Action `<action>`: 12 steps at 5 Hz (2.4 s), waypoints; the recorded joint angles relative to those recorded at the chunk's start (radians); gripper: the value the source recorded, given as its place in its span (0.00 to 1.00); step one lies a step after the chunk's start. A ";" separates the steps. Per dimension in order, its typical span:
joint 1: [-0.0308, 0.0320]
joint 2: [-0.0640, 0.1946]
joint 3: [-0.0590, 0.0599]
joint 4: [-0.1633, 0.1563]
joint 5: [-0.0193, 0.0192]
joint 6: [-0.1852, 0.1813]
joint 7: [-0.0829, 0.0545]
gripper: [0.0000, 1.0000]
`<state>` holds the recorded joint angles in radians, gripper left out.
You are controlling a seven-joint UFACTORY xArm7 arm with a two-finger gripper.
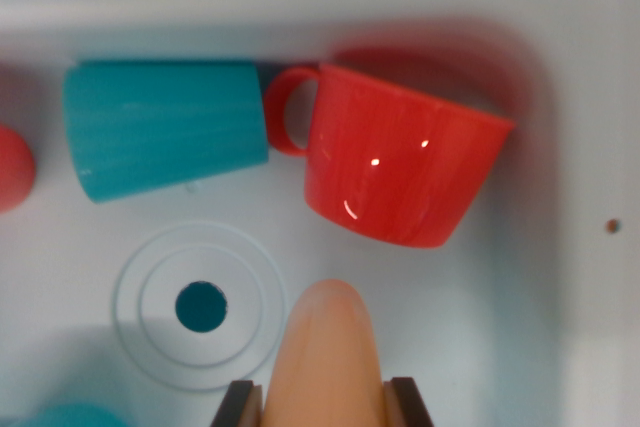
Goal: Pick detergent from the sink
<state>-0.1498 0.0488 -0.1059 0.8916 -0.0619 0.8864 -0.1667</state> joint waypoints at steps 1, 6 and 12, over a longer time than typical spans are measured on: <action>0.0000 0.000 0.000 0.000 0.0000 0.000 0.000 1.00; 0.0024 -0.048 0.002 0.118 -0.0006 0.166 -0.005 1.00; 0.0045 -0.089 0.003 0.219 -0.0010 0.307 -0.009 1.00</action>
<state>-0.1453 -0.0401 -0.1028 1.1106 -0.0630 1.1939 -0.1753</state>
